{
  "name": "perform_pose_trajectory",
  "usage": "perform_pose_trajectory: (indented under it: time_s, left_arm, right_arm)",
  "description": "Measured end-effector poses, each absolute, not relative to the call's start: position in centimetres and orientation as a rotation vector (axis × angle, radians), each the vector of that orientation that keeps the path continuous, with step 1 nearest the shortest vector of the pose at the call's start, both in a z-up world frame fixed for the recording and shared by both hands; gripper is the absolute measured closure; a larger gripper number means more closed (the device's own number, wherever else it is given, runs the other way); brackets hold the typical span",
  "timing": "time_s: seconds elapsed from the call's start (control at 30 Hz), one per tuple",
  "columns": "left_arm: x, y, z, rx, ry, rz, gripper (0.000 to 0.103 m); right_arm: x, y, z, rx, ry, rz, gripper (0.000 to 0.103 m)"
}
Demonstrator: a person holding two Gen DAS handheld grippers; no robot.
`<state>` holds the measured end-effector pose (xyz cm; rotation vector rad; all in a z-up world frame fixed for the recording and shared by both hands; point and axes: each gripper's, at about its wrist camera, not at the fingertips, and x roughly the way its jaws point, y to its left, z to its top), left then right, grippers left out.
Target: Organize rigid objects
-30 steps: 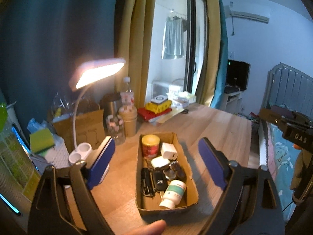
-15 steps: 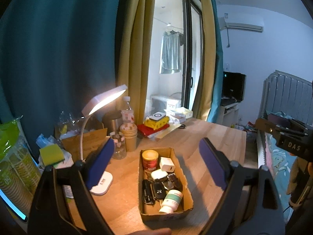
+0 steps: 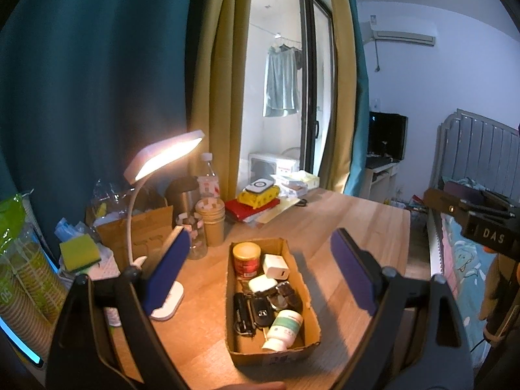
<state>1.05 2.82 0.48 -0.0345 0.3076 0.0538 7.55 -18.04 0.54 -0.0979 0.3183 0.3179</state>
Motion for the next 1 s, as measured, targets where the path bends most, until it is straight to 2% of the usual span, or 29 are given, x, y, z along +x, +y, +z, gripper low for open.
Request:
perform_pose_trajectory:
  time_s: [1.0]
  left_arm:
    - [1.06, 2.39, 0.52, -0.02, 0.312, 0.041, 0.013]
  right_arm:
    - [7.6, -18.1, 0.52, -0.098, 0.316, 0.317, 0.038]
